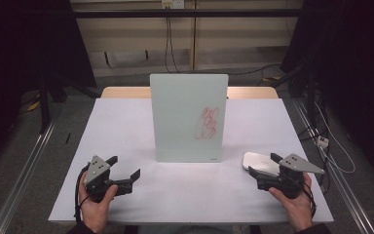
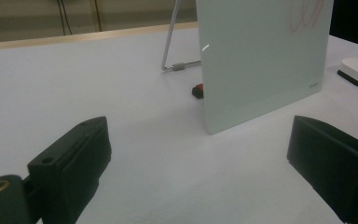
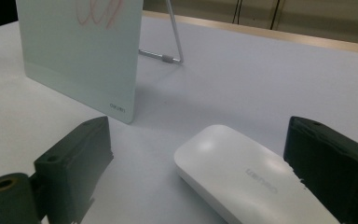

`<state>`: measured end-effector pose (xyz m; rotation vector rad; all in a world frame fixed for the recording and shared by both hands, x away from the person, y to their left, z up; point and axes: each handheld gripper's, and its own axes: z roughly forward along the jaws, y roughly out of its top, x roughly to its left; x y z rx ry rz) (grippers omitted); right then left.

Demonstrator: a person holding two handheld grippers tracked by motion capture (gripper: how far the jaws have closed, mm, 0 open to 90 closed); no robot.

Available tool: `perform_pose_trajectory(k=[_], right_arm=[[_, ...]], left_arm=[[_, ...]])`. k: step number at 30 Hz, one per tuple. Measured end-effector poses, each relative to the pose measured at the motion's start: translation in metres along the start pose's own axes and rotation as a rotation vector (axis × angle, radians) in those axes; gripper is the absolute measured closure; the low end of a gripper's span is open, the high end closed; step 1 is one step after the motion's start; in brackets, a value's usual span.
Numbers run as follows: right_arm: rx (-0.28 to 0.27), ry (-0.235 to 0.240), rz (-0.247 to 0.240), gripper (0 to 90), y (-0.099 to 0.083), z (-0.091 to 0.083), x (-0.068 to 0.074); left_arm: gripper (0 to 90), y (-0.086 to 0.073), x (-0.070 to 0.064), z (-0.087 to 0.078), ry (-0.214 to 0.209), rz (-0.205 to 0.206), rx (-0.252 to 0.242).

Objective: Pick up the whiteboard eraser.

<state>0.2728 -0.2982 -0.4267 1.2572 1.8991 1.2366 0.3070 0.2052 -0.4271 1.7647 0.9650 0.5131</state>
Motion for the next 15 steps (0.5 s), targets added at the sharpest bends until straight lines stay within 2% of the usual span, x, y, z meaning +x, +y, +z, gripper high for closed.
perform_pose_trajectory(k=[3,8,12,15], right_arm=[[0.016,0.023,0.020,8.5,-0.0014,0.0015,-0.0016],[0.013,0.024,0.015,8.5,-0.0005,0.0017,-0.0030],[0.056,-0.002,-0.014,8.3,0.0032,0.0056,-0.0055],[0.073,0.019,-0.009,8.4,0.0064,0.0074,-0.0090]], left_arm=[[5.9,0.0004,0.0003,0.0015,-0.006,-0.001,0.001],[5.9,-0.0006,-0.0001,0.0009,-0.005,0.002,0.007],[5.9,-0.0019,0.0014,0.0002,0.001,-0.011,0.015],[5.9,-0.0028,0.0028,-0.0004,0.009,-0.021,0.016]])
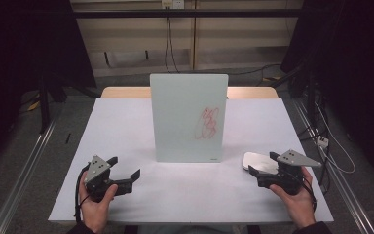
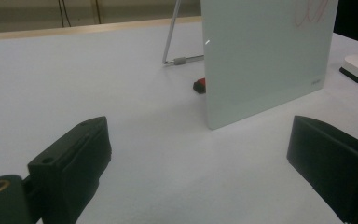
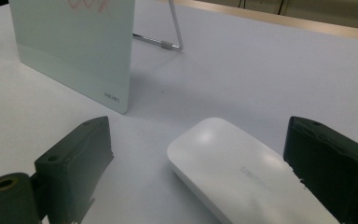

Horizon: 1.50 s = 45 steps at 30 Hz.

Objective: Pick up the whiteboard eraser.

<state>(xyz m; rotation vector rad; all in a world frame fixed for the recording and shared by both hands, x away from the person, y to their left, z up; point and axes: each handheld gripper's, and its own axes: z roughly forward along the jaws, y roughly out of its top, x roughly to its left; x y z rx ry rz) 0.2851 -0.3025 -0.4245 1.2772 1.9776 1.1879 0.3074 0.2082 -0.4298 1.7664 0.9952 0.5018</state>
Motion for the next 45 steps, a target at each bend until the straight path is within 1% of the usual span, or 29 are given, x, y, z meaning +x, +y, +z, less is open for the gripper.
perform_pose_trajectory(k=[2,3,6,7,9,11,13,14,15,18,20,21,22,24,26,28,30,31,32,33,34,35,36,37,38,40,41,42,45], right_arm=[[0.008,0.015,0.006,8.0,0.001,0.000,-0.002],[0.022,0.015,-0.001,7.9,0.002,0.001,-0.003],[0.038,0.026,-0.002,8.0,0.001,0.005,-0.006],[0.028,0.021,-0.016,7.9,0.001,0.006,-0.007],[0.028,0.030,-0.020,7.8,0.002,0.008,-0.007],[0.053,0.043,-0.030,9.0,0.005,0.010,-0.008],[0.084,0.055,-0.045,9.2,0.009,0.012,-0.010],[0.103,0.060,-0.051,9.9,0.011,0.013,-0.012],[0.118,0.065,-0.057,10.1,0.013,0.014,-0.014],[0.159,0.107,-0.059,10.3,0.019,0.017,-0.020],[0.173,0.102,-0.094,11.0,0.023,0.018,-0.022],[0.186,0.106,-0.103,11.0,0.025,0.019,-0.023],[0.190,0.113,-0.099,11.1,0.027,0.020,-0.024],[0.211,0.115,-0.105,11.1,0.030,0.021,-0.027],[0.229,0.134,-0.142,8.6,0.031,0.022,-0.031],[0.256,0.144,-0.165,8.4,0.032,0.025,-0.036],[0.282,0.161,-0.180,8.9,0.031,0.028,-0.039],[0.298,0.159,-0.196,8.6,0.032,0.029,-0.040],[0.324,0.165,-0.223,7.8,0.032,0.032,-0.041],[0.324,0.165,-0.223,7.8,0.032,0.032,-0.041],[0.354,0.175,-0.240,9.1,0.033,0.034,-0.045],[0.367,0.170,-0.254,9.3,0.033,0.035,-0.048],[0.372,0.172,-0.257,9.2,0.034,0.036,-0.050],[0.388,0.186,-0.262,10.2,0.034,0.037,-0.054],[0.402,0.188,-0.273,11.7,0.034,0.037,-0.056],[0.406,0.192,-0.281,12.2,0.034,0.037,-0.058],[0.414,0.208,-0.285,12.6,0.034,0.038,-0.060],[0.429,0.227,-0.314,14.0,0.034,0.040,-0.062],[0.466,0.268,-0.340,14.9,0.035,0.043,-0.065]], left_arm=[[5.9,0.000,0.000,-0.001,0.008,0.006,-0.001],[6.0,0.000,0.000,-0.002,0.010,0.007,-0.004],[6.0,0.000,0.000,-0.001,0.008,0.007,-0.003],[5.9,0.000,0.000,-0.001,0.003,0.011,-0.003],[5.9,0.000,0.000,-0.001,-0.018,0.014,-0.013],[5.9,0.001,0.000,-0.001,-0.022,0.027,-0.017],[5.9,0.001,0.000,0.001,-0.031,0.026,-0.017],[5.9,0.001,0.000,0.002,-0.031,0.034,-0.007],[5.9,0.001,0.000,0.004,-0.034,0.031,-0.003],[5.9,0.001,-0.001,0.005,-0.037,0.026,-0.003],[5.9,0.001,-0.001,0.005,-0.037,0.031,0.002],[5.9,0.001,-0.002,0.006,-0.037,0.030,0.000],[5.9,0.001,-0.002,0.006,-0.039,0.024,-0.005],[5.9,0.002,-0.003,0.007,-0.042,0.034,0.001],[5.9,0.002,-0.002,0.007,-0.044,0.036,0.000],[5.9,0.002,-0.002,0.007,-0.044,0.028,0.000],[5.9,0.002,-0.002,0.008,-0.043,0.041,0.006],[5.9,0.002,-0.002,0.008,-0.047,0.045,0.007],[5.9,0.002,-0.003,0.008,-0.049,0.048,0.008],[5.9,0.002,-0.003,0.008,-0.051,0.051,0.008],[5.9,0.002,-0.003,0.008,-0.052,0.052,0.010],[5.9,0.002,-0.003,0.008,-0.053,0.052,0.010],[5.9,0.002,-0.003,0.008,-0.053,0.053,0.009],[5.9,0.002,-0.003,0.008,-0.054,0.054,0.008],[5.9,0.003,-0.003,0.008,-0.055,0.053,0.007],[5.9,0.003,-0.003,0.008,-0.055,0.056,0.007],[5.9,0.003,-0.003,0.008,-0.057,0.054,0.008],[5.9,0.002,-0.003,0.008,-0.057,0.057,0.010],[5.9,0.002,-0.003,0.008,-0.056,0.057,0.013]])
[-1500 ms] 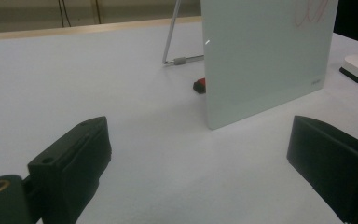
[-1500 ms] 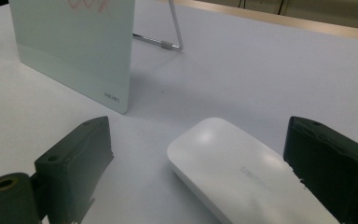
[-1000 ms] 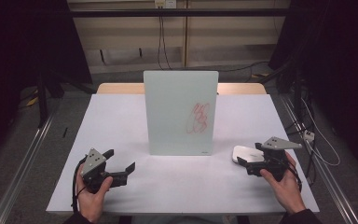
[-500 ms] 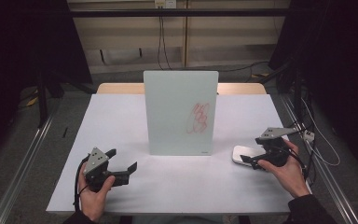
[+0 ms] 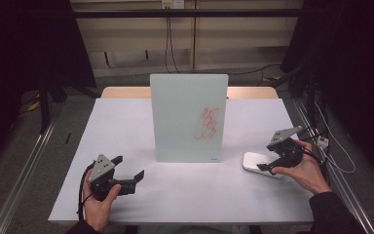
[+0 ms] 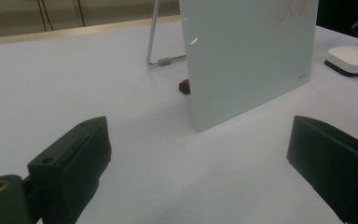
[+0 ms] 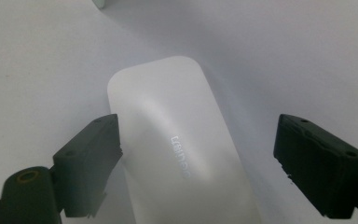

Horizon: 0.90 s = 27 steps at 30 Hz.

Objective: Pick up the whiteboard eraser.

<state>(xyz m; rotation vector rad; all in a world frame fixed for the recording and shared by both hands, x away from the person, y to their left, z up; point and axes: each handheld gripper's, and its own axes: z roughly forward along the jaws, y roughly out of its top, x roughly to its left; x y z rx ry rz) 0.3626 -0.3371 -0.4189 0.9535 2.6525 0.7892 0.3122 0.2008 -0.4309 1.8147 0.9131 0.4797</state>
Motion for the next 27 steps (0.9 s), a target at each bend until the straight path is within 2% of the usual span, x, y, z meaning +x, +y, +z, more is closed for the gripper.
perform_pose_trajectory(k=[3,4,7,8,9,10,11,15,18,21,27], right_arm=[[0.024,0.014,-0.016,14.6,0.001,0.001,-0.001],[0.034,0.031,-0.043,14.6,0.001,0.003,-0.001],[0.055,0.045,-0.065,15.2,0.003,0.006,0.001],[0.081,0.045,-0.092,18.3,0.003,0.009,0.002],[0.081,0.045,-0.092,18.3,0.003,0.009,0.002],[0.101,0.048,-0.113,18.3,0.004,0.013,0.002],[0.115,0.043,-0.121,18.8,0.004,0.015,0.002],[0.161,0.073,-0.144,26.8,0.004,0.019,0.002],[0.153,0.075,-0.148,27.1,0.004,0.019,0.002],[0.161,0.069,-0.164,27.5,0.005,0.021,0.003],[0.175,0.072,-0.185,28.0,0.005,0.024,0.002]], left_arm=[[5.9,0.000,0.000,0.000,0.004,-0.003,-0.001],[5.9,0.000,0.000,0.000,0.003,-0.004,0.002],[5.9,-0.001,-0.001,-0.001,0.004,-0.001,0.006],[5.9,-0.001,0.000,-0.001,0.001,-0.007,0.005],[5.9,-0.001,0.000,-0.001,-0.002,-0.014,0.005],[6.0,-0.001,0.000,-0.001,0.007,-0.010,0.010],[6.0,-0.001,0.000,-0.001,0.014,-0.008,0.012],[6.0,-0.001,0.000,-0.001,0.011,-0.009,0.011],[6.0,-0.001,0.000,-0.001,0.010,-0.007,0.010],[6.0,-0.001,0.001,0.000,0.003,-0.024,0.010],[6.0,-0.002,0.001,-0.001,0.010,-0.023,0.010]])
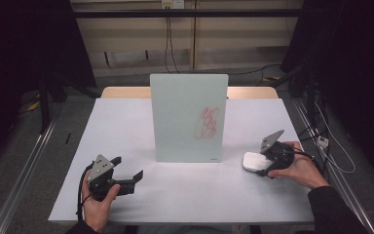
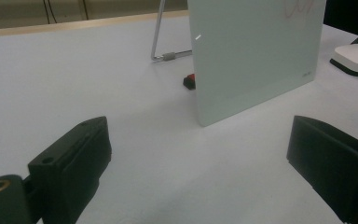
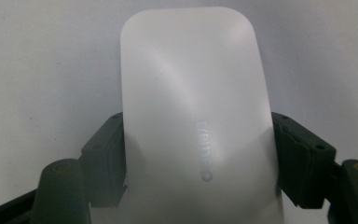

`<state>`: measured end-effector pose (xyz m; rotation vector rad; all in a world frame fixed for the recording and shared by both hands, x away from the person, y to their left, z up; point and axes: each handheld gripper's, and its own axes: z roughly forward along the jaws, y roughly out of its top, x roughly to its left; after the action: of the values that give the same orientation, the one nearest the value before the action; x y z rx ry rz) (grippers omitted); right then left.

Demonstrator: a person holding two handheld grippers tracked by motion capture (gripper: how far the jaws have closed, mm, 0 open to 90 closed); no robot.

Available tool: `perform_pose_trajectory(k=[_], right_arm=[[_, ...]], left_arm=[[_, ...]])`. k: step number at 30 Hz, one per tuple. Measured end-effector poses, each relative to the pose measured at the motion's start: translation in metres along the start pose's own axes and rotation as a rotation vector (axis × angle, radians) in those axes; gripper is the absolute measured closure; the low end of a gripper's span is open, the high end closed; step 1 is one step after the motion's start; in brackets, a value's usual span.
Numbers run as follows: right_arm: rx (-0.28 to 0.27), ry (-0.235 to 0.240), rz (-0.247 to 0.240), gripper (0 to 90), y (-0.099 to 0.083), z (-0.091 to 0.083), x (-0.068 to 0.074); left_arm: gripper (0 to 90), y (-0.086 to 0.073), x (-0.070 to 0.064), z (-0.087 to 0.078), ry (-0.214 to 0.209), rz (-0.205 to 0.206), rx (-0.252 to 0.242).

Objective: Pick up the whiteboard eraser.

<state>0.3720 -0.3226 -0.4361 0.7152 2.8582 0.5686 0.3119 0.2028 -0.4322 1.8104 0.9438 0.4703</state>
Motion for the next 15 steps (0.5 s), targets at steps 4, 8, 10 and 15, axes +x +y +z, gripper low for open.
perform_pose_trajectory(k=[4,8,10,15], right_arm=[[0.001,0.009,0.009,28.2,-0.0020,-0.0005,-0.0014],[0.004,0.009,0.004,28.8,-0.0015,-0.0005,-0.0010],[0.005,0.007,0.004,29.2,-0.0013,-0.0006,-0.0007],[0.002,0.004,0.003,30.8,-0.0021,-0.0010,-0.0008]], left_arm=[[6.0,0.0000,-0.0002,-0.0007,0.002,-0.001,0.001],[6.0,0.0000,-0.0001,-0.0005,0.003,0.000,0.004],[6.1,0.0000,-0.0004,-0.0002,0.003,0.000,0.001],[6.3,-0.0001,0.0000,-0.0002,0.003,0.000,0.004]])
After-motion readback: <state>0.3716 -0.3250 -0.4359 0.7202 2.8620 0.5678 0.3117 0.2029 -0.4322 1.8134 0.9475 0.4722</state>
